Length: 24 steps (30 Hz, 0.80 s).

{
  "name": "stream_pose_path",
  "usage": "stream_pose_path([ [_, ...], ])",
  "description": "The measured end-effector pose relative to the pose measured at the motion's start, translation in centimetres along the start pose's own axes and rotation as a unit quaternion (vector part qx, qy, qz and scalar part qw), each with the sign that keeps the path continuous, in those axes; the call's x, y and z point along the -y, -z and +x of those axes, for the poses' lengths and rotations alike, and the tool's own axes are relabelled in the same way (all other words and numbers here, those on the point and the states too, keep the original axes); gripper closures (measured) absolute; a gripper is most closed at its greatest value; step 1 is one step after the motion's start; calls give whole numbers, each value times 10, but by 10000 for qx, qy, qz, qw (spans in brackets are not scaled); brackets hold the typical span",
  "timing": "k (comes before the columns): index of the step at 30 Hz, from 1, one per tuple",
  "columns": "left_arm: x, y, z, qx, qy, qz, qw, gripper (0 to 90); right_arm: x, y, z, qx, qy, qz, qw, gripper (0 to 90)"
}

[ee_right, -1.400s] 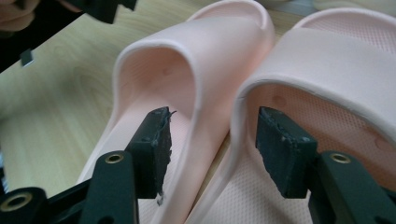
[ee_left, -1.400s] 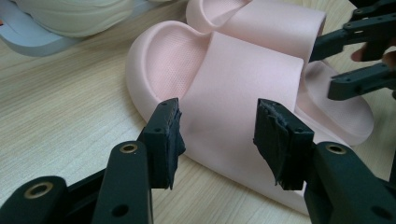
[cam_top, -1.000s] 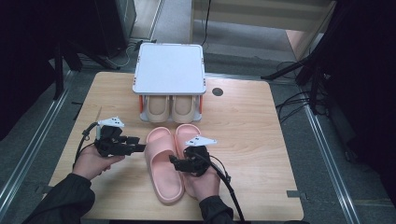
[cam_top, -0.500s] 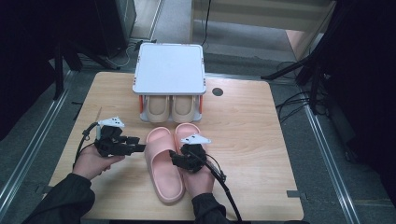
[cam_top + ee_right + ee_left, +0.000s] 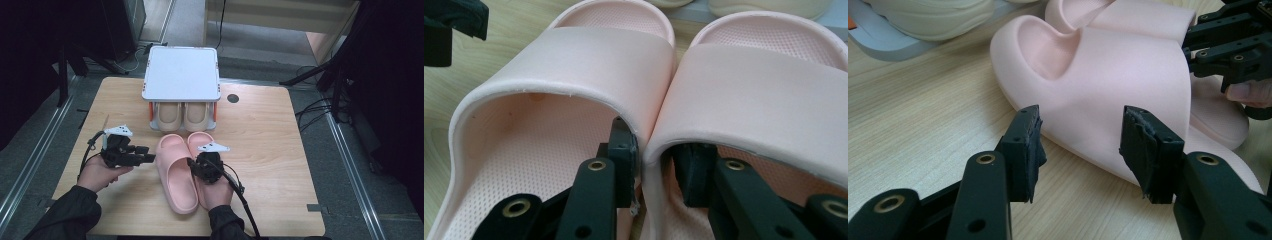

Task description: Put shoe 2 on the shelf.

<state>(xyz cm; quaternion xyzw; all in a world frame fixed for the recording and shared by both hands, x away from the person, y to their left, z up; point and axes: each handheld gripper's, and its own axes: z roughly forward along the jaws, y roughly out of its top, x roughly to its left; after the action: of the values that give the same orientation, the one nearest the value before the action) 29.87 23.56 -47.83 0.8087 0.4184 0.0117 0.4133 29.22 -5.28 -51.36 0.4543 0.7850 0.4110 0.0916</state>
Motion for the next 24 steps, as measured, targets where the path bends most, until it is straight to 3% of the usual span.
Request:
stream_pose_path([
  [4,0,1,1,-10,0,-16,10000,503,-2,5,-4,-46,50,91,9999,762],
  [13,0,7,4,-73,25,-149,9999,503,-7,20,-17,-689,315,169,9970,783],
  [16,1,10,7,-91,64,-179,9998,503,-12,26,-20,-1033,531,272,9929,782],
  [20,2,14,10,-132,111,-221,9996,503,-21,33,-18,-1224,882,418,9877,780],
  [22,3,17,11,-149,152,-247,9995,501,-25,36,-17,-1417,1060,439,9832,776],
  [24,5,20,13,-150,190,-251,9994,489,-29,37,-18,-1741,1270,472,9754,775],
])
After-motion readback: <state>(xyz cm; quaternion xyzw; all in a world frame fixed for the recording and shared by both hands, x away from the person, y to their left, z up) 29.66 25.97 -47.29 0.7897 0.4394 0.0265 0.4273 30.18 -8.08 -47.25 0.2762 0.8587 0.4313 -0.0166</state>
